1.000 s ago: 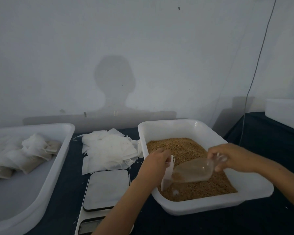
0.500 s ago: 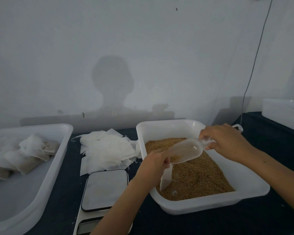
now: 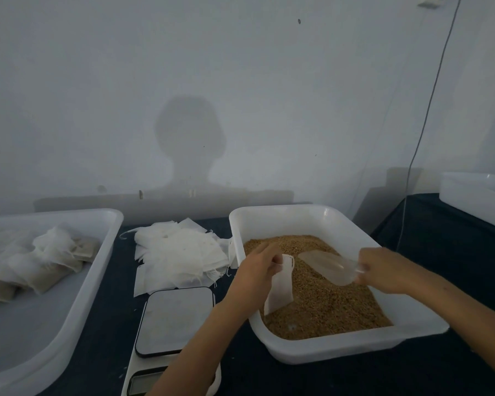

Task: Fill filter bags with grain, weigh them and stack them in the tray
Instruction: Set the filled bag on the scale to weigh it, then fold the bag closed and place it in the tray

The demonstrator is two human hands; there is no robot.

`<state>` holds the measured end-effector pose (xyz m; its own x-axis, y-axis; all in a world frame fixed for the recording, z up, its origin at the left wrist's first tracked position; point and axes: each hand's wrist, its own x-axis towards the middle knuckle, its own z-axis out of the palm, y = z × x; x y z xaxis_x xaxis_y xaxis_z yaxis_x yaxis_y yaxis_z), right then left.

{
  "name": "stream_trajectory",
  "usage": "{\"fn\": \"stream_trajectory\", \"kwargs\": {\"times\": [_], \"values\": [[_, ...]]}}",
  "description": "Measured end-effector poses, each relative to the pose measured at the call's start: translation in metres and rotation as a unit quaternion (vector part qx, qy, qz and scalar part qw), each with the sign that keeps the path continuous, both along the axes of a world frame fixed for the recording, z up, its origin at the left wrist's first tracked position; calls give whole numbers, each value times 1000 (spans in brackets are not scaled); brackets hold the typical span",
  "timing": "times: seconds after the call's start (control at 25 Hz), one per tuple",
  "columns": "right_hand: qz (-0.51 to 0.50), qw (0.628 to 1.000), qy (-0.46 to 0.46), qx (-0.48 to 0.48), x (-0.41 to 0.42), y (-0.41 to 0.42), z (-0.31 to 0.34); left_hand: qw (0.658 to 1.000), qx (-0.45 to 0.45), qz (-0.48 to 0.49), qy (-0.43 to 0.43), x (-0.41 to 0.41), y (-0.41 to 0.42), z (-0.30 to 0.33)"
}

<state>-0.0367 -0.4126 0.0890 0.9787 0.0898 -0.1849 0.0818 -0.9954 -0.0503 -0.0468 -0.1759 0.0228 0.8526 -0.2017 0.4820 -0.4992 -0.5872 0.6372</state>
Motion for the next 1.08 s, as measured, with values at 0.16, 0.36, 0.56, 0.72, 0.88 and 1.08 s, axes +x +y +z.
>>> {"fn": "stream_trajectory", "kwargs": {"times": [0.16,0.36,0.56,0.72,0.88,1.08], "values": [[-38,999,16,-5,1,20,-44,989,-140,-29,33,-2,7,15],[-34,996,34,-79,11,44,-61,976,-209,-53,19,-7,20,44],[-28,988,82,-131,17,65,-71,978,-205,-42,-19,-23,50,58],[21,998,-58,-6,10,88,-41,979,-199,-24,-32,-38,90,56],[129,800,53,583,-28,149,-11,979,-203,5,-31,-52,127,48],[116,819,37,561,-43,226,-30,966,-257,35,-22,-60,154,24]]}}
